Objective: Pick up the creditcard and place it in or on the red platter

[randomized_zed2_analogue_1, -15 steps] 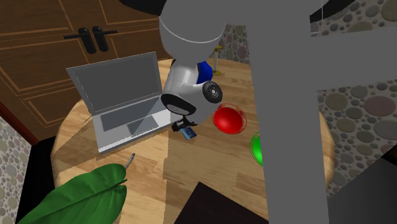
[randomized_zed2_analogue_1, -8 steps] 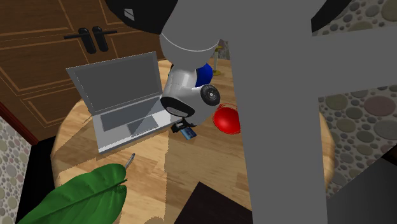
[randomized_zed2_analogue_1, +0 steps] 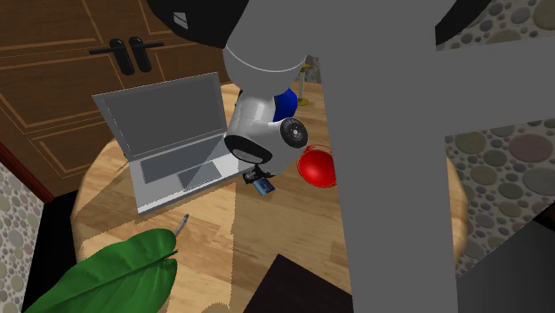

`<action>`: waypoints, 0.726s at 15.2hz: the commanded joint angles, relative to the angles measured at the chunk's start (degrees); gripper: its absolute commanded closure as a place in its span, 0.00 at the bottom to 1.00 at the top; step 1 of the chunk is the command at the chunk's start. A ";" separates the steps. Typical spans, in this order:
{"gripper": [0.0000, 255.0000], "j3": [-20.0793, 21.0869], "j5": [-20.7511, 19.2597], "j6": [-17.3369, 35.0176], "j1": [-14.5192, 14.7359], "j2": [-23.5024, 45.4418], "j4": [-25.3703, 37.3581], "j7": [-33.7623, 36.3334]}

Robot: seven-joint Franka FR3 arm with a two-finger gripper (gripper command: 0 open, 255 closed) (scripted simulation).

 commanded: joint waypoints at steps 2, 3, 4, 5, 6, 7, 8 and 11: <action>1.00 0.01 -0.01 0.00 0.00 0.01 -0.01 0.01; 1.00 0.01 -0.02 0.00 0.00 0.00 -0.01 0.01; 1.00 0.01 -0.01 0.00 0.00 0.01 -0.01 0.01; 1.00 0.01 -0.02 0.00 0.00 0.02 0.01 0.01; 1.00 0.47 -1.01 0.31 -0.34 -0.70 -0.55 0.92; 1.00 0.94 -2.05 0.61 -0.70 -1.43 -1.11 1.88; 1.00 1.42 -3.15 0.91 -1.06 -2.15 -1.68 2.90; 1.00 2.85 -6.79 1.74 -2.15 -4.31 -3.44 6.38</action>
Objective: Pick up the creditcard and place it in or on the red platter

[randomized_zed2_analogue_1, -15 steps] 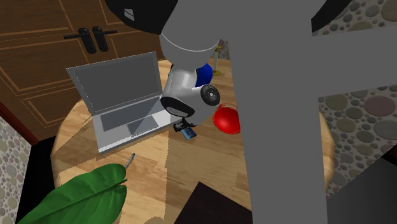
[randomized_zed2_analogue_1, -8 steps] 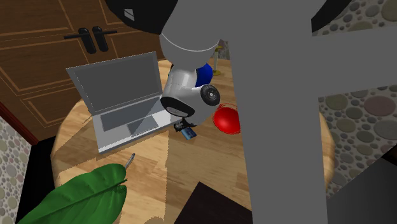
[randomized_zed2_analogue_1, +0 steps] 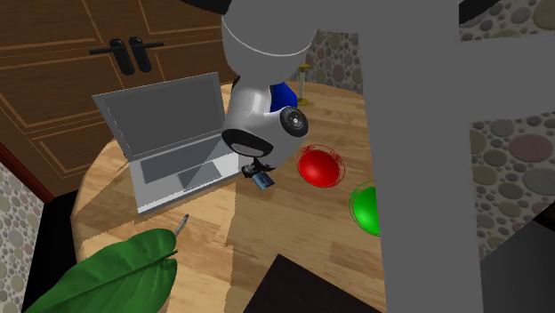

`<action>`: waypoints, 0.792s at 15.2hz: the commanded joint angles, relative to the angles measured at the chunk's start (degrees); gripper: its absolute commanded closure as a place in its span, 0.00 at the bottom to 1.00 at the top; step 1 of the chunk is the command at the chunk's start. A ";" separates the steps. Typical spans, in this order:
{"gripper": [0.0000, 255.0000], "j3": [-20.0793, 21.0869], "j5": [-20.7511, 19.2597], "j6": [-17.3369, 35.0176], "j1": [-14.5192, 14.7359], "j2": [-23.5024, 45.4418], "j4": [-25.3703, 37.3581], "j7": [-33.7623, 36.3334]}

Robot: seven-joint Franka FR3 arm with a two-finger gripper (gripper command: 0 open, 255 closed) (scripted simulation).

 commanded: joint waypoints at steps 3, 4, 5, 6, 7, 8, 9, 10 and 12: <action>1.00 1.61 -5.31 0.81 -1.32 -2.87 -2.48 5.19; 1.00 1.96 -6.82 0.97 -1.58 -3.62 -3.13 6.75; 1.00 2.22 -8.38 1.08 -1.77 -4.37 -3.79 8.38; 1.00 2.40 -9.97 1.14 -1.90 -5.13 -4.46 10.08; 1.00 2.52 -11.59 1.15 -1.98 -5.91 -5.13 11.84; 1.00 2.54 -13.22 1.11 -1.98 -6.69 -5.81 13.64; 1.00 2.49 -14.86 1.03 -1.93 -7.49 -6.49 15.46; 1.00 2.36 -16.49 0.91 -1.81 -8.29 -7.16 17.30; 1.00 1.83 -19.68 0.52 -1.35 -9.90 -8.47 20.96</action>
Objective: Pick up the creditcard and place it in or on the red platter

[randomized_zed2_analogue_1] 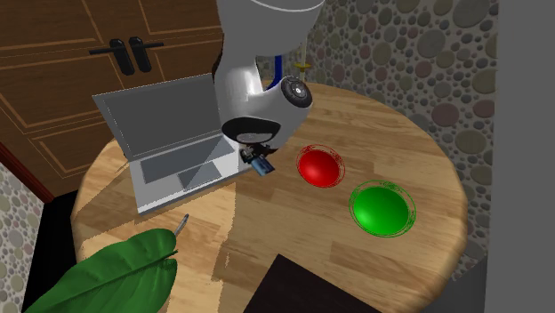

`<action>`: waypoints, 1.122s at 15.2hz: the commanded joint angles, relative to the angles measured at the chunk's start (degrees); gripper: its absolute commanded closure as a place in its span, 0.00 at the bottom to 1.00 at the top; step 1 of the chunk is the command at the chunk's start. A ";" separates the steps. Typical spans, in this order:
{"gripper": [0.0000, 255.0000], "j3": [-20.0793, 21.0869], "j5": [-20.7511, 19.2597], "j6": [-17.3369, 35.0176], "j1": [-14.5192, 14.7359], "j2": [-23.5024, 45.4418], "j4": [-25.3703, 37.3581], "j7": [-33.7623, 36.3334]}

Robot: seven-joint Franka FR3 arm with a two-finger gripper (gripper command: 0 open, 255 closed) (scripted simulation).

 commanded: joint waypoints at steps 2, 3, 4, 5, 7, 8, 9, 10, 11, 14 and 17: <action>1.00 -0.98 -4.57 -0.64 0.89 -2.46 -1.93 5.39; 1.00 -1.48 -6.05 -0.95 1.31 -3.26 -2.52 7.13; 1.00 -1.98 -7.52 -1.26 1.72 -4.06 -3.10 8.85; 1.00 -2.51 -8.86 -1.58 2.16 -4.81 -3.61 10.42; 1.00 -4.25 -11.16 -3.95 0.75 -5.08 -3.48 10.75; 1.00 -5.09 -12.31 -5.13 0.02 -5.14 -3.30 10.91; 1.00 -5.96 -13.43 -6.32 -0.67 -5.15 -3.03 11.05; 1.00 -6.78 -14.55 -7.50 -1.39 -5.11 -2.68 11.20; 1.00 -7.63 -15.65 -8.69 -2.08 -5.02 -2.26 11.33; 1.00 -10.06 -18.85 -12.28 -4.19 -4.44 -0.50 11.71; 1.00 -12.35 -21.86 -15.92 -6.31 -3.41 1.96 12.08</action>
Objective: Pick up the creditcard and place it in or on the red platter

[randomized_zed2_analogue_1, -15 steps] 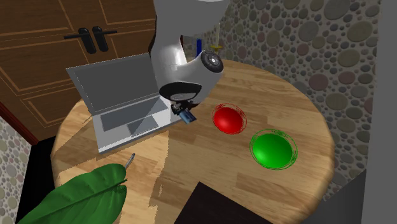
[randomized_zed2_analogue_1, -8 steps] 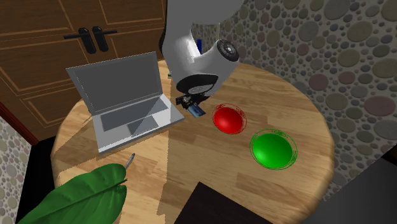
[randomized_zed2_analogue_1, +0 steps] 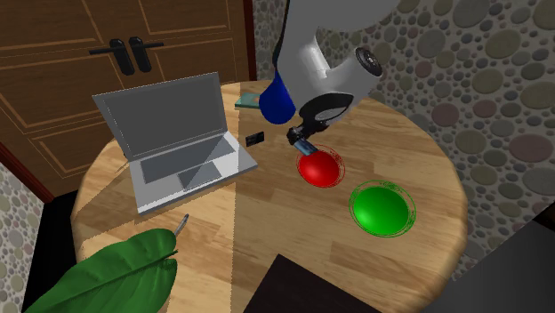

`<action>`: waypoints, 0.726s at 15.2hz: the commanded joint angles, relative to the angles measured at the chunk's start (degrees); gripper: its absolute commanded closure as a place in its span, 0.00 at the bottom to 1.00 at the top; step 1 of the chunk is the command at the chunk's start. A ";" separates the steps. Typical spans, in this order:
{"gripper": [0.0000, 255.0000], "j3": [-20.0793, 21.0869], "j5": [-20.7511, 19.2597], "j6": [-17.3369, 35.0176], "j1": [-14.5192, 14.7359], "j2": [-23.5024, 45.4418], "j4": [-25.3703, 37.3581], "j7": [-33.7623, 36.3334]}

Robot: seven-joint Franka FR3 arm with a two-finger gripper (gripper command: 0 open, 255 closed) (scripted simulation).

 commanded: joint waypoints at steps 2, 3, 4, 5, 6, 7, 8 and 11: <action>1.00 -2.54 -3.67 -3.95 -1.78 1.11 3.00 1.29; 1.00 -3.22 -4.58 -5.19 -2.50 1.65 4.14 1.42; 1.00 -3.69 -5.19 -6.06 -3.00 2.06 4.98 1.52; 1.00 -3.38 -4.60 -5.76 -3.22 2.68 5.22 0.82; 1.00 -3.06 -4.01 -5.46 -3.45 3.30 5.47 0.12; 1.00 -2.74 -3.43 -5.16 -3.68 3.93 5.73 -0.57; 1.00 -2.42 -2.85 -4.87 -3.91 4.57 6.00 -1.27; 1.00 -1.49 -1.16 -4.01 -4.59 6.52 6.89 -3.34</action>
